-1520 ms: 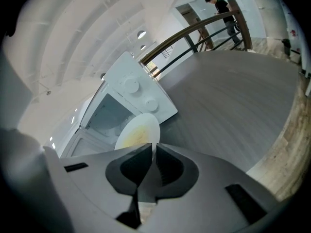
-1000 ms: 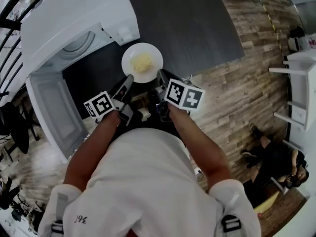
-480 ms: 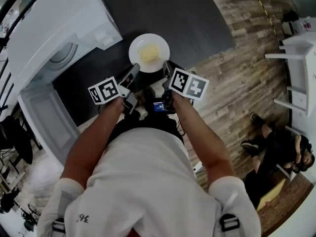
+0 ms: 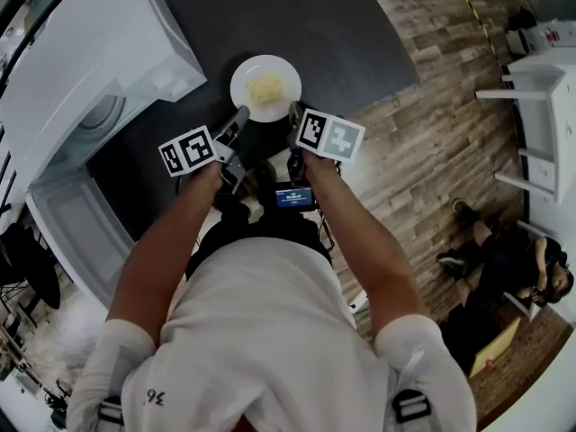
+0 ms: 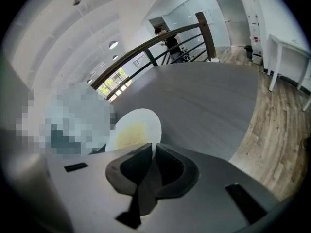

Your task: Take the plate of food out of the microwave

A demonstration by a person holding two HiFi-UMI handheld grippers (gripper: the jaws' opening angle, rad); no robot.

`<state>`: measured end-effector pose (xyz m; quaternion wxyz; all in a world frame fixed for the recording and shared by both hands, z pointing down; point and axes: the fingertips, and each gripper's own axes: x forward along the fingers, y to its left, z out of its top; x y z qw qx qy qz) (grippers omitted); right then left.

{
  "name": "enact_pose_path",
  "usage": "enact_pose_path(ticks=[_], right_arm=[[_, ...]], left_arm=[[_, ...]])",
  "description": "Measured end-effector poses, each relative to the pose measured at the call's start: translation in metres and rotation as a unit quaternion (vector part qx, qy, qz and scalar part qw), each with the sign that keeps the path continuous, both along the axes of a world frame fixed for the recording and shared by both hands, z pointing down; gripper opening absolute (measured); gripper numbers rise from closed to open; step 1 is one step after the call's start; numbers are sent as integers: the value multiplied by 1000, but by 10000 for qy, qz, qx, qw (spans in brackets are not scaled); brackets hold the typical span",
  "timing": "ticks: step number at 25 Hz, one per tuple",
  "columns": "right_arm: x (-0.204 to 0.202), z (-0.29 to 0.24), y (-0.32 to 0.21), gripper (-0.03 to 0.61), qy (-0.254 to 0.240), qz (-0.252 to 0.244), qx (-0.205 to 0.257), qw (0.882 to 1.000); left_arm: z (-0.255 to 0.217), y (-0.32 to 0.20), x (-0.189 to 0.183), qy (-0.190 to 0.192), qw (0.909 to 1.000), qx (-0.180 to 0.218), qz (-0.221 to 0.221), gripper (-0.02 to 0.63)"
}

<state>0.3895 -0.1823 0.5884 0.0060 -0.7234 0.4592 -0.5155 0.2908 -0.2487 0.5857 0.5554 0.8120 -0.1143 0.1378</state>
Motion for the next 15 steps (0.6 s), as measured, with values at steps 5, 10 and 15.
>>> enact_pose_path(ticks=[5, 10, 15], right_arm=[[13, 15, -6, 21, 59, 33, -123, 9999], [6, 26, -20, 0, -14, -144, -154, 9998], [4, 35, -23, -2, -90, -139, -231, 9996]], left_arm=[[7, -6, 13, -30, 10000, -69, 50, 41], [16, -6, 24, -64, 9996, -237, 114, 29], [17, -14, 31, -13, 9992, -402, -67, 20]])
